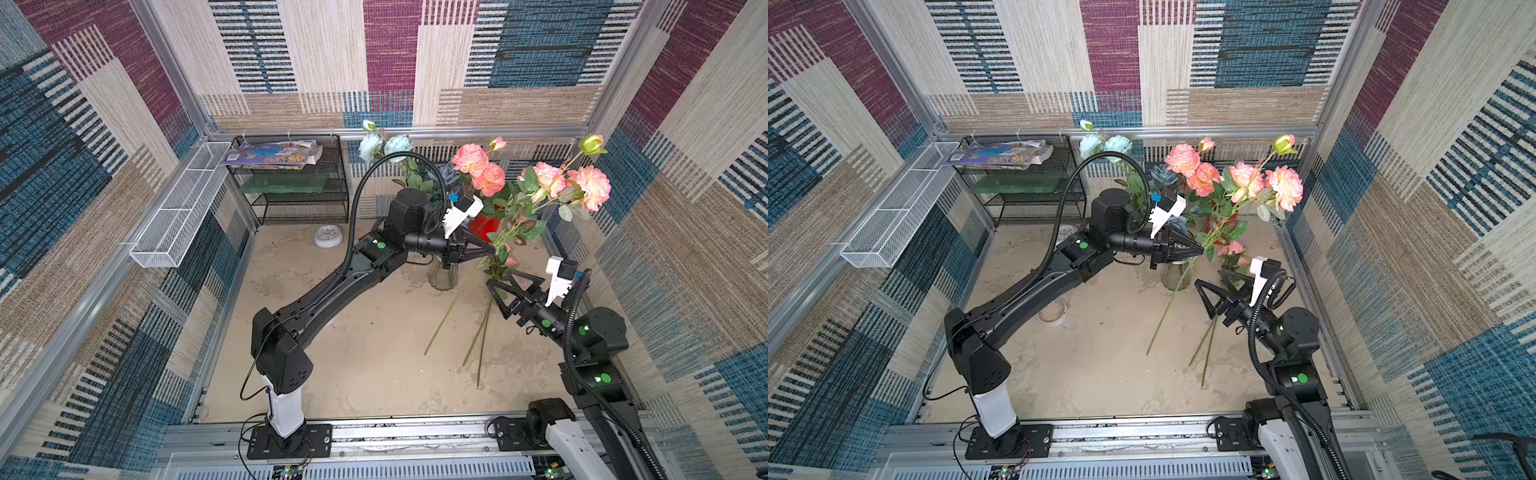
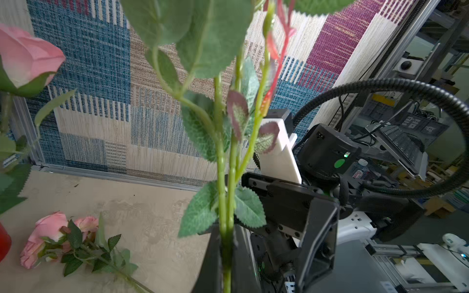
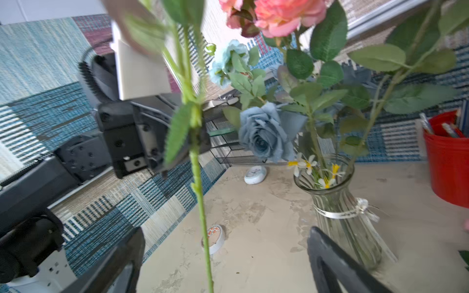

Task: Pick out pink flowers from the vase
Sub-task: Place the flower at the center of the board.

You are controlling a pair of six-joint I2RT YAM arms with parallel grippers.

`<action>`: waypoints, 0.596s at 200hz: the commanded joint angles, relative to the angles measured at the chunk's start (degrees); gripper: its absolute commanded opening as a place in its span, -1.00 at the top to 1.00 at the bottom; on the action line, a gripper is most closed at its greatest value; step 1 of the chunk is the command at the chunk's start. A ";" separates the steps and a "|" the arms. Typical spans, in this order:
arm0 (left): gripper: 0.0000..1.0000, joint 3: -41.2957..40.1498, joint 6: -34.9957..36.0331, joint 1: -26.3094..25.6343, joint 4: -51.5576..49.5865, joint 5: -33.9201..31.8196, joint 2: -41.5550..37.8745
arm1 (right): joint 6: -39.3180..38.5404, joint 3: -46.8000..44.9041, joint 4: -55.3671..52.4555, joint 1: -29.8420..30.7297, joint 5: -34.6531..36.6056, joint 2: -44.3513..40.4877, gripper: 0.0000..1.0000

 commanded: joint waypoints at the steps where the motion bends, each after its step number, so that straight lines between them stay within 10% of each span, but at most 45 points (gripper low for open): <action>1: 1.00 -0.38 -3.81 0.02 6.60 2.89 0.30 | 0.78 0.79 5.54 2.11 -0.74 1.54 -0.70; 79: 1.00 -2.22 -9.27 0.02 11.43 4.29 1.15 | -1.05 1.07 8.05 8.83 4.98 8.76 -0.30; 119: 1.00 -3.81 -8.31 0.02 11.25 3.55 -0.19 | -1.56 3.50 8.21 10.69 6.15 12.05 0.62</action>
